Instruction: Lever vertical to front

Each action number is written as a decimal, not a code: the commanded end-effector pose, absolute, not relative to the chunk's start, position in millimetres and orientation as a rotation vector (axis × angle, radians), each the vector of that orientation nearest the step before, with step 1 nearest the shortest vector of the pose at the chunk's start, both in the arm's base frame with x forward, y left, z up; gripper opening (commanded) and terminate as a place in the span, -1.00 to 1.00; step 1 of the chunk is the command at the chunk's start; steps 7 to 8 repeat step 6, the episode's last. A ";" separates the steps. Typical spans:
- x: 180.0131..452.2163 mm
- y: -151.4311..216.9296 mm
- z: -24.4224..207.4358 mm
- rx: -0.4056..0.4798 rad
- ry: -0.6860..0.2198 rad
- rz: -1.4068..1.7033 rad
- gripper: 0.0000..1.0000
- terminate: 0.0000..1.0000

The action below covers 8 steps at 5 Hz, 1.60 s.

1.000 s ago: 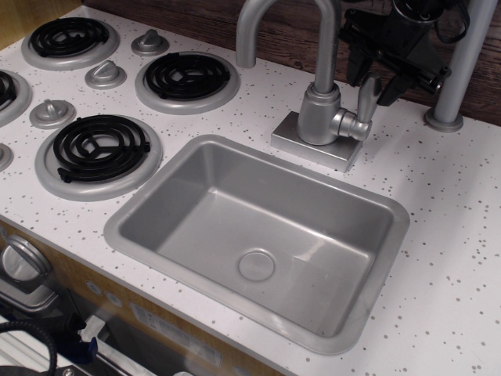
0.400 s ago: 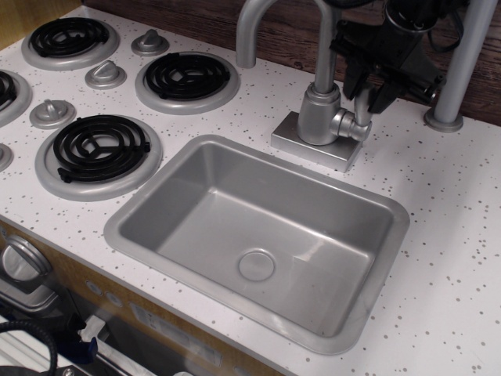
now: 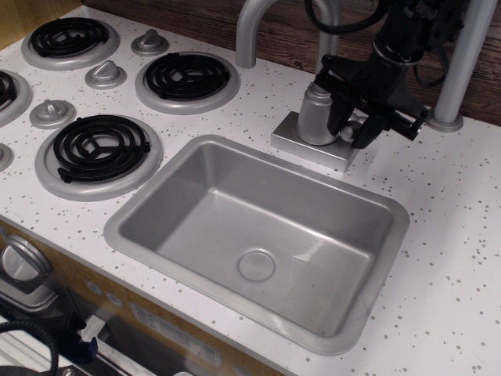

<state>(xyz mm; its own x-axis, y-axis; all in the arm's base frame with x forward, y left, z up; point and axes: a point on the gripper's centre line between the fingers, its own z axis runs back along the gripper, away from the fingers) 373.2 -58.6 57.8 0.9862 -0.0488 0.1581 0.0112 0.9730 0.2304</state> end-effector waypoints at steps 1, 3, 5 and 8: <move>373.2 -54.4 60.7 0.181 -0.211 -0.018 -1.00 -1.00; 369.6 -53.1 61.3 0.189 -0.215 -0.006 1.00 -1.00; 354.3 -54.6 79.8 0.242 -0.175 0.035 1.00 -1.00; 349.9 -52.9 81.2 0.249 -0.172 0.037 1.00 1.00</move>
